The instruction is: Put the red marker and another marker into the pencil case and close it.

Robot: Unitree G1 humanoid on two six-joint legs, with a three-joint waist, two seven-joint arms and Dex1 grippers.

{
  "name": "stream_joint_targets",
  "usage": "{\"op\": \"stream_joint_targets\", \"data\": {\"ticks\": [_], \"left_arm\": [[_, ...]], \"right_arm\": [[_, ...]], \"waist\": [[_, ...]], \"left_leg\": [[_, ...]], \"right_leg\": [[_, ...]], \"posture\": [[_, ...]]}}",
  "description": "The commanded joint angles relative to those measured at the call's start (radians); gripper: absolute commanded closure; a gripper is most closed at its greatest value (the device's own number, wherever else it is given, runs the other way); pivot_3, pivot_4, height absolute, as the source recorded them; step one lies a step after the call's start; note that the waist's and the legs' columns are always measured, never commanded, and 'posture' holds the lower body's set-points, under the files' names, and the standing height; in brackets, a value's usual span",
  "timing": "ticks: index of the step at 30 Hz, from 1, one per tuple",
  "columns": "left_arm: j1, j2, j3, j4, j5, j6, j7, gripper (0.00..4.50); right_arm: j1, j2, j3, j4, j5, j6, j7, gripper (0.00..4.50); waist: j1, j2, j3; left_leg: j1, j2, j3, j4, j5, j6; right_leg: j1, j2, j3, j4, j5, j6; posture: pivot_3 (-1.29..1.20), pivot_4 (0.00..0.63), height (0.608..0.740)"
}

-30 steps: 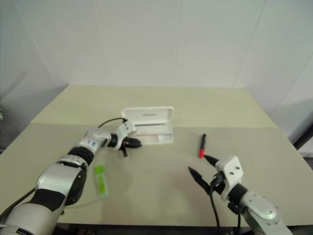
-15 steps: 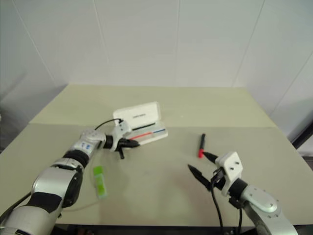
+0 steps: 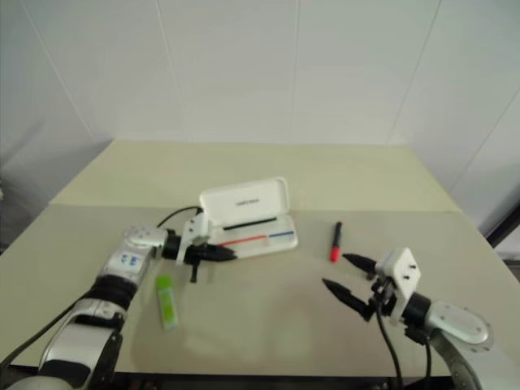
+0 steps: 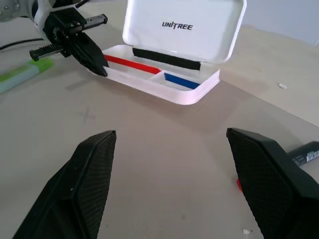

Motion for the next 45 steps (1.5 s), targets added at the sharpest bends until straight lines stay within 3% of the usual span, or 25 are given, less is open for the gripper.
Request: {"op": "stream_joint_targets", "data": {"ticks": [1,8,13,35,38,45], "left_arm": [[0.069,0.033,-0.02,-0.25,-0.057,0.113,-0.003,4.47],[0.2,0.076,-0.077,-0.491,-0.084,0.223,0.022,4.47],[0.25,0.087,-0.102,-0.534,-0.08,0.222,0.055,4.47],[0.317,0.065,-0.219,-0.578,-0.049,0.144,0.181,4.47],[0.319,0.061,-0.227,-0.583,-0.046,0.153,0.201,3.83],[0.344,0.083,-0.232,-0.658,-0.075,0.222,0.202,1.58]], "right_arm": [[0.031,-0.059,-0.1,0.007,0.08,-0.033,0.138,0.0],[0.075,-0.149,-0.165,0.062,0.095,-0.053,0.304,0.0],[0.116,-0.189,-0.169,0.077,0.077,-0.062,0.376,0.0],[0.076,-0.156,-0.113,0.045,0.06,-0.043,0.277,0.0],[0.074,-0.153,-0.107,0.044,0.061,-0.044,0.267,0.0],[0.057,-0.15,-0.093,0.05,0.062,-0.046,0.26,0.0]], "waist": [[0.0,0.0,0.0],[-0.001,0.0,0.0],[0.0,0.0,0.0],[0.001,0.0,0.0],[0.001,0.0,0.0],[0.0,0.0,0.0]], "left_leg": [[0.0,0.0,0.0,0.0,0.0,0.0],[0.004,0.0,0.001,0.002,0.001,0.001],[0.004,0.001,0.001,0.002,0.001,0.001],[0.004,0.0,0.001,0.002,0.001,0.001],[0.004,0.0,0.001,0.002,0.001,0.001],[0.004,0.0,0.001,0.002,0.001,0.001]], "right_leg": [[0.0,0.0,0.0,0.0,0.0,0.0],[0.004,0.0,0.0,-0.001,0.0,-0.001],[0.004,0.001,0.0,-0.001,0.0,-0.001],[0.005,0.0,0.0,-0.003,0.0,-0.001],[0.005,0.0,0.0,-0.003,0.0,-0.001],[0.005,0.0,0.0,-0.003,0.0,-0.001]], "posture": [[0.0,0.15,0.74],[0.0,0.15,0.74],[0.0,0.15,0.74],[0.0,0.15,0.74],[0.0,0.15,0.74],[0.0,0.15,0.74]]}}
